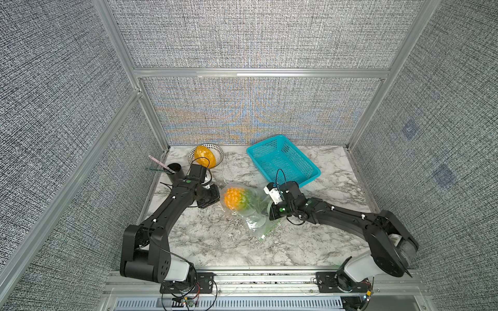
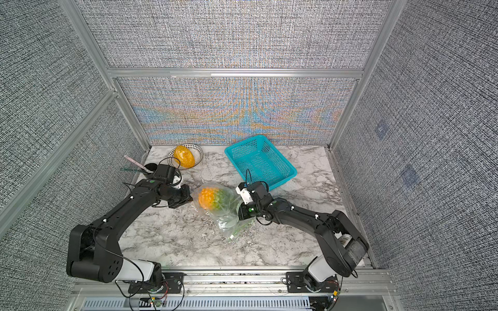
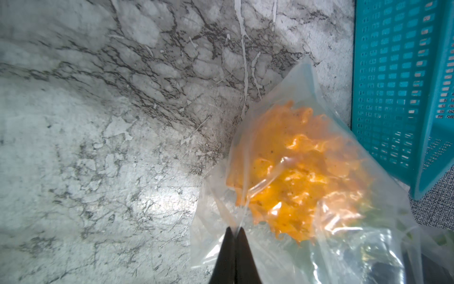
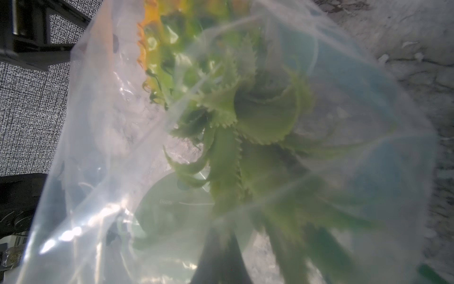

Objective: Open the zip-top bag and take out the pineapple
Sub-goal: Pick up the pineapple from the zipper food storage bag.

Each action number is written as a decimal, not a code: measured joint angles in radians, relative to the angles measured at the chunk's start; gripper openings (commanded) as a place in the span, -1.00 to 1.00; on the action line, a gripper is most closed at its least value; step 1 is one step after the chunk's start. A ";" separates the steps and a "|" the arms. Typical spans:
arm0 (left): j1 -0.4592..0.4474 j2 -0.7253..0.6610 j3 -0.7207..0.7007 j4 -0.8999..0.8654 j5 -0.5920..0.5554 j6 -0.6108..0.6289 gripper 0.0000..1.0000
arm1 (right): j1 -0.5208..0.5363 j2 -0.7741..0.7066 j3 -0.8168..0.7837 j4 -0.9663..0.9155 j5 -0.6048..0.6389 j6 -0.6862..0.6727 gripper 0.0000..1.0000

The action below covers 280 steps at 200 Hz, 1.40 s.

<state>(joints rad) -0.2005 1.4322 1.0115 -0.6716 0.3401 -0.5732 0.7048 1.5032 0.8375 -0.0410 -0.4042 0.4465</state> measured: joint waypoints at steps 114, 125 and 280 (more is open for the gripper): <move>0.025 -0.004 -0.016 -0.007 -0.019 0.008 -0.99 | -0.062 -0.294 -0.183 0.001 -0.019 0.077 -1.00; 0.029 -0.009 -0.018 -0.009 -0.024 0.008 -0.99 | -0.067 -0.317 -0.192 -0.005 -0.020 0.079 -1.00; 0.089 -0.071 -0.050 -0.059 -0.108 0.012 -0.99 | -0.142 -0.580 -0.264 -0.090 -0.052 0.151 -1.00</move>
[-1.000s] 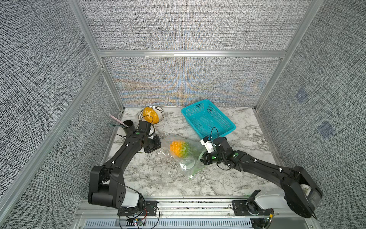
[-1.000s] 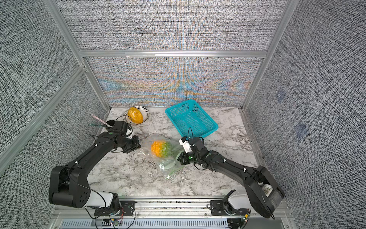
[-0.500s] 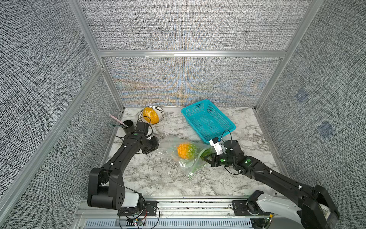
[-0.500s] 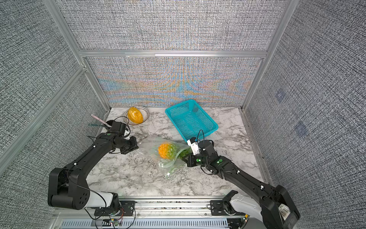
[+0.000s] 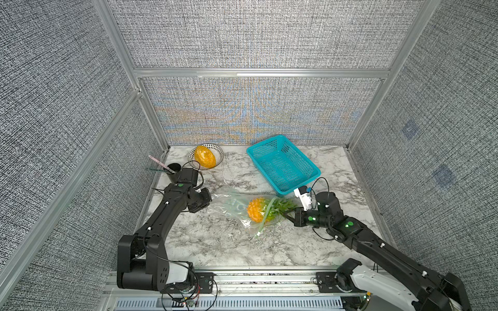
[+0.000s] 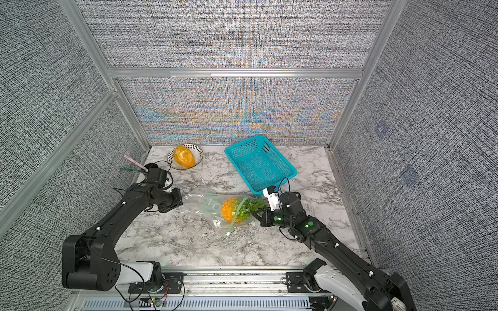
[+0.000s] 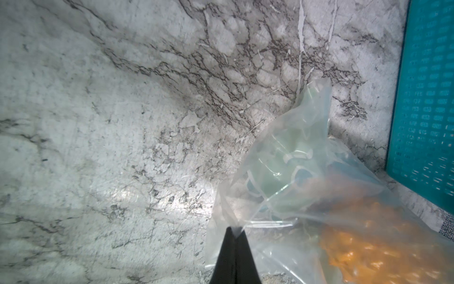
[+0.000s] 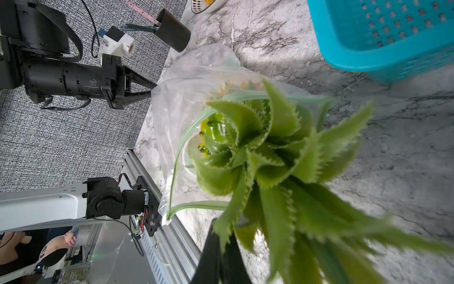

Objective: Open the zip-top bag and take out the pineapple
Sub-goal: Pick up the pineapple from the zipper food storage bag.

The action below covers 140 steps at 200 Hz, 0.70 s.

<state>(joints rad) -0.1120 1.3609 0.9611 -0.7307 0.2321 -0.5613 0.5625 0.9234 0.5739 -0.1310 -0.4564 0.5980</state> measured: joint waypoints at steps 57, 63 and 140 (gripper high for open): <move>0.011 0.004 0.004 -0.005 -0.020 0.009 -0.99 | -0.015 0.034 -0.004 0.010 -0.012 0.016 -1.00; 0.011 0.004 0.003 -0.005 -0.020 0.010 -0.99 | -0.017 0.050 -0.005 0.008 -0.018 0.016 -1.00; 0.015 -0.011 -0.010 -0.019 -0.024 0.015 -0.99 | -0.035 -0.026 0.059 -0.042 0.000 0.015 -1.00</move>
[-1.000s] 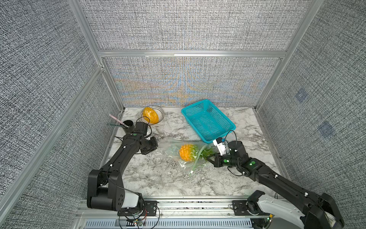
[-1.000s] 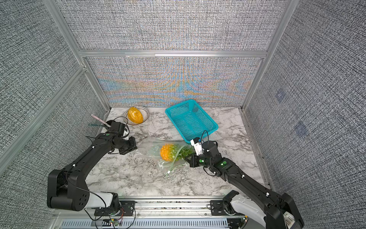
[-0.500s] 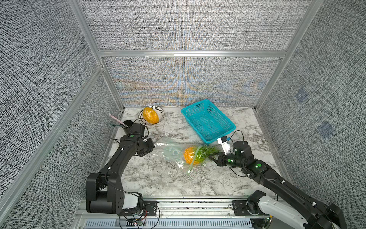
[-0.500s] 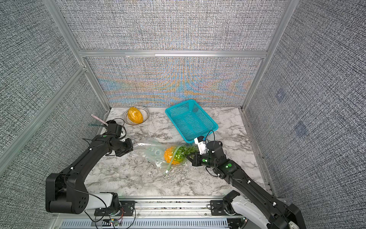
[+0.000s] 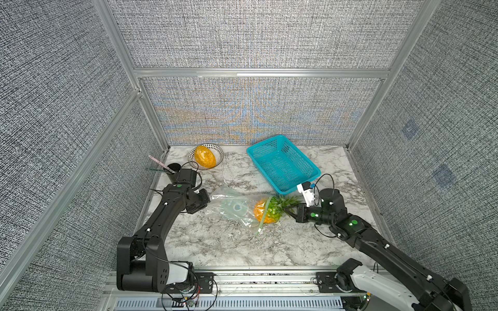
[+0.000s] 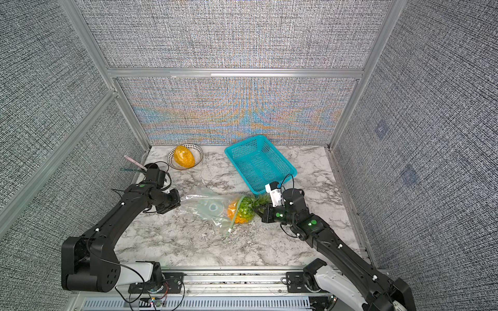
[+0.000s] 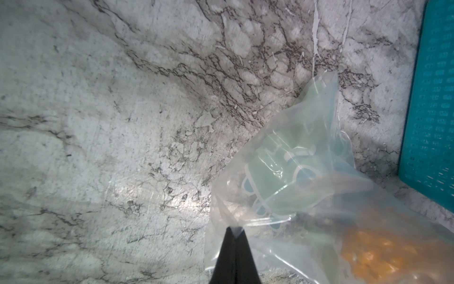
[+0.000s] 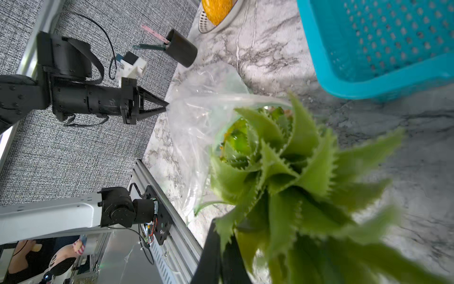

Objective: Open the zip-top bag and take out the pineapple
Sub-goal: Pick up the pineapple from the zipper food storage bag, then place the pineapple in the basket.

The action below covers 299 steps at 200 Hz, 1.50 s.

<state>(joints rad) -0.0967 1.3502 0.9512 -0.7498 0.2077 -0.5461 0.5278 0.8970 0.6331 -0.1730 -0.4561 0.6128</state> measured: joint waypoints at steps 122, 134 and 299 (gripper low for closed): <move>0.011 0.010 -0.022 -0.011 -0.018 0.024 -1.00 | -0.044 -0.095 0.164 -0.232 0.047 -0.033 -1.00; 0.014 0.010 -0.023 -0.011 -0.019 0.026 -0.99 | -0.049 -0.083 0.206 -0.248 0.049 -0.038 -1.00; 0.019 -0.053 -0.074 -0.008 0.011 -0.016 -0.99 | -0.332 0.636 0.785 -0.054 -0.175 -0.192 -1.00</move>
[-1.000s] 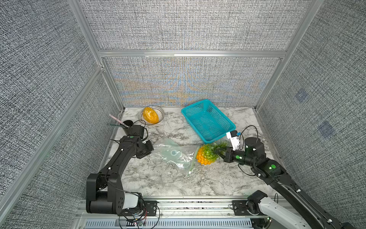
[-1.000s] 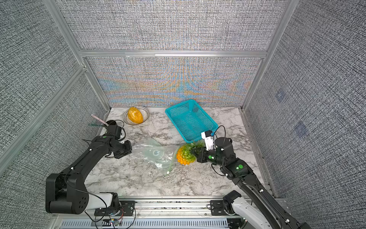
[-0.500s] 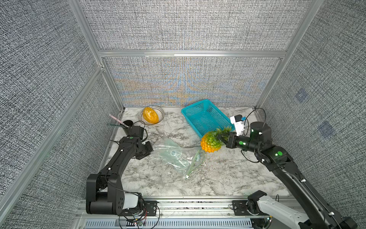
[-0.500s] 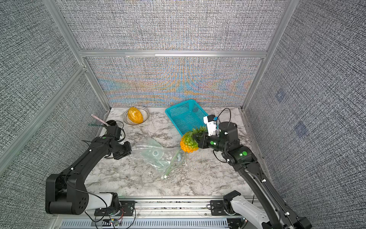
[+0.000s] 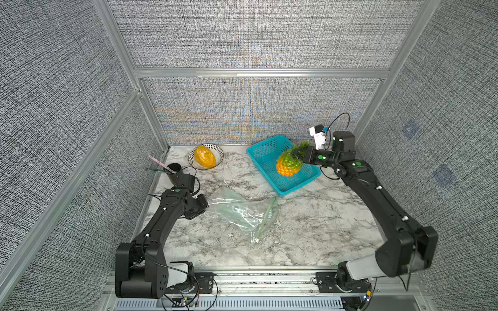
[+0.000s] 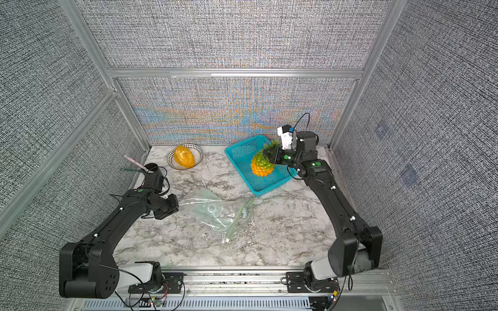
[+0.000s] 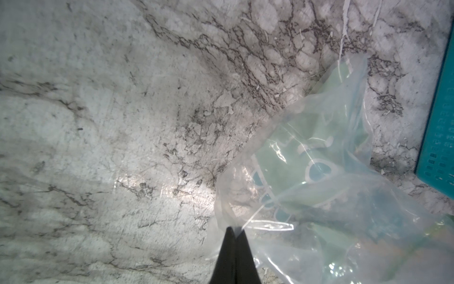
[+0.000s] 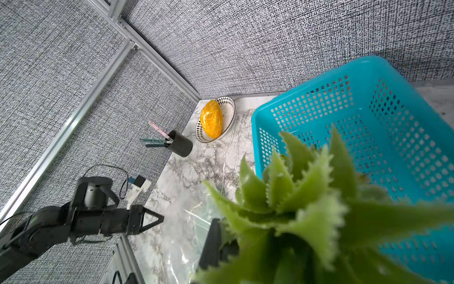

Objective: Open the zip-top bag and take out the pineapple
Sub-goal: Place the pineapple in the basket.

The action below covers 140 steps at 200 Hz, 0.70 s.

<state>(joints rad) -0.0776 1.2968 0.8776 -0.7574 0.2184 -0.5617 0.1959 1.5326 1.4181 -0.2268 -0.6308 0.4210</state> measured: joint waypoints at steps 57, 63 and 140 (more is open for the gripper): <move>0.001 -0.025 -0.014 0.000 0.018 -0.022 -0.99 | -0.011 0.370 0.256 0.150 -0.068 0.041 -1.00; 0.001 -0.025 -0.015 0.000 0.020 -0.022 -0.99 | -0.012 0.409 0.295 0.164 -0.077 0.059 -1.00; 0.001 -0.050 -0.024 0.005 0.024 -0.048 -0.99 | 0.023 0.589 0.390 0.352 -0.141 0.187 -1.00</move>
<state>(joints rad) -0.0769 1.2465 0.8536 -0.7528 0.2428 -0.6098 0.2188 2.1220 1.8080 0.1257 -0.7715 0.6083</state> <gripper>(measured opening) 0.050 0.053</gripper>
